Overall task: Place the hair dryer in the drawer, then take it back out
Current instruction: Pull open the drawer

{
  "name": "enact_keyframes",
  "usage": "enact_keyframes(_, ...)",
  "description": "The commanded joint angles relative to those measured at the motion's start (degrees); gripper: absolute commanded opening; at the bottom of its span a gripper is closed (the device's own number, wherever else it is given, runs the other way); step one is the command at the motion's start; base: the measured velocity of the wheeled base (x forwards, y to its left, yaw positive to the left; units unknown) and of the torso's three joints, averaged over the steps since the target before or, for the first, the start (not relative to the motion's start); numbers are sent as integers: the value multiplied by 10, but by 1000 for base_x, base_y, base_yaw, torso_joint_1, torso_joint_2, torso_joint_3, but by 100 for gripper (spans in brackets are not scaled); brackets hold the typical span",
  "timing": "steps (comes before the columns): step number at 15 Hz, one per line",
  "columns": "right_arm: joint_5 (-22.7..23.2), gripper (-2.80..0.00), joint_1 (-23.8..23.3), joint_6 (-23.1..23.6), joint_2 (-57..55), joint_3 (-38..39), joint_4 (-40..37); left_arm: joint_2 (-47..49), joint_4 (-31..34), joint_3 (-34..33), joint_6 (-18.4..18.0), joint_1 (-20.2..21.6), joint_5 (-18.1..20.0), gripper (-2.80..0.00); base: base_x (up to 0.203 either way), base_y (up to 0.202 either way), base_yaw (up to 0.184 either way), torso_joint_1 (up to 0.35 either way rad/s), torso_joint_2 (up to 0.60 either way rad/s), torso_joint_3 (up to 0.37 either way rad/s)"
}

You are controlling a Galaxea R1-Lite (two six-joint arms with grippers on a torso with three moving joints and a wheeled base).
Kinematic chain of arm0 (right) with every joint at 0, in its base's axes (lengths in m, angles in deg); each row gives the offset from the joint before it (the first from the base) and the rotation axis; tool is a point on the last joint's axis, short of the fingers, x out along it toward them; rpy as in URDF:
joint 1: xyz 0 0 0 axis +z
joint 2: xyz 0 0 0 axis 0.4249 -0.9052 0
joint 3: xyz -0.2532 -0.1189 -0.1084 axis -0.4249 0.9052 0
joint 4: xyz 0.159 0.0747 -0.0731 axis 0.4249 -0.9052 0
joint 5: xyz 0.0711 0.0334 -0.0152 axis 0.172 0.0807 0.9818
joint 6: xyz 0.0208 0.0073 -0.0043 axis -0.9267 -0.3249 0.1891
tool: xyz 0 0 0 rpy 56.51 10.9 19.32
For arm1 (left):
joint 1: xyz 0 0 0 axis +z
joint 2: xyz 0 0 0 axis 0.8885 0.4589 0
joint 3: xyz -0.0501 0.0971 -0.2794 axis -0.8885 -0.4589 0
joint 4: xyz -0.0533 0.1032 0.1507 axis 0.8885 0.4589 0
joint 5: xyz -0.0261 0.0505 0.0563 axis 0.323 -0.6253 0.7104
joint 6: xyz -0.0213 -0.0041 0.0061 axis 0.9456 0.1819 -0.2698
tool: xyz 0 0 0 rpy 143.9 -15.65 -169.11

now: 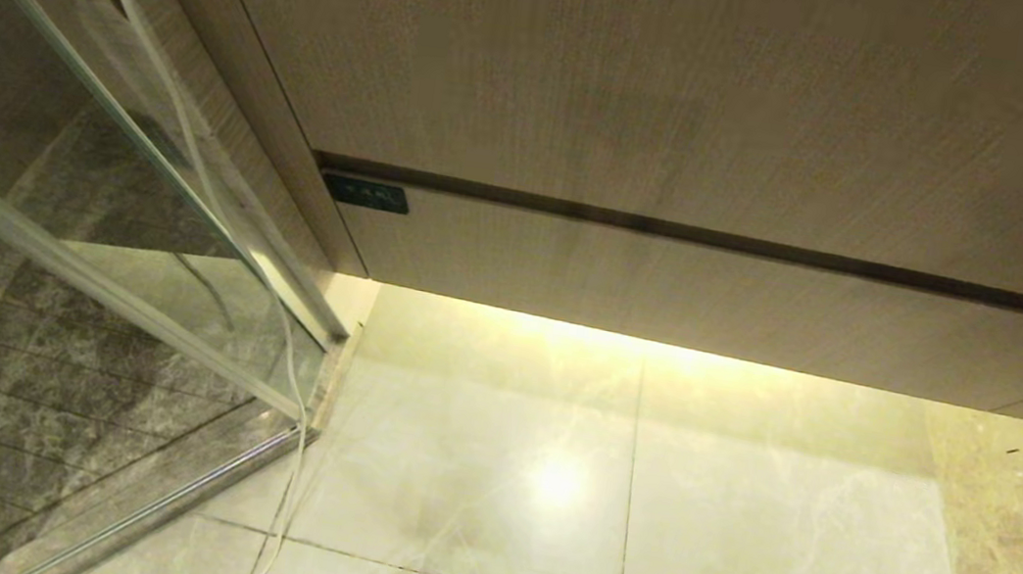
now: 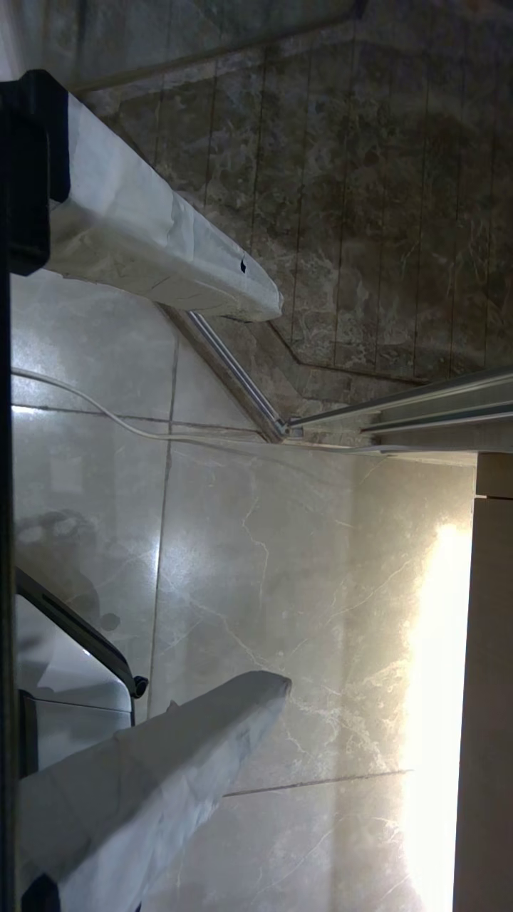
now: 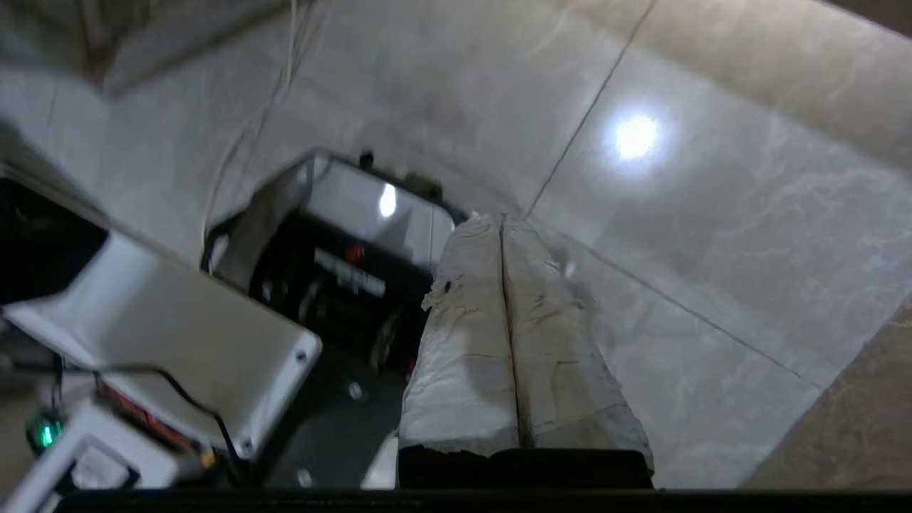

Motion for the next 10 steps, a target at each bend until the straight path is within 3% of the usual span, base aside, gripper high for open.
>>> enact_keyframes(1,5,-280,18,77,-83,-15,-37,0,0,0,0,0,0,0,0,0,0,0,0,0)
enact_keyframes(3,8,-280,20,205,-135,-5,-51,0,0,0,0,0,0,0,0,0,0,0,0,0)
enact_keyframes(7,12,-280,13,411,-251,4,-30,0,0,0,0,0,0,0,0,0,0,0,0,0)
enact_keyframes(10,4,-280,4,531,-309,48,124,0,0,0,0,0,0,0,0,0,0,0,0,0)
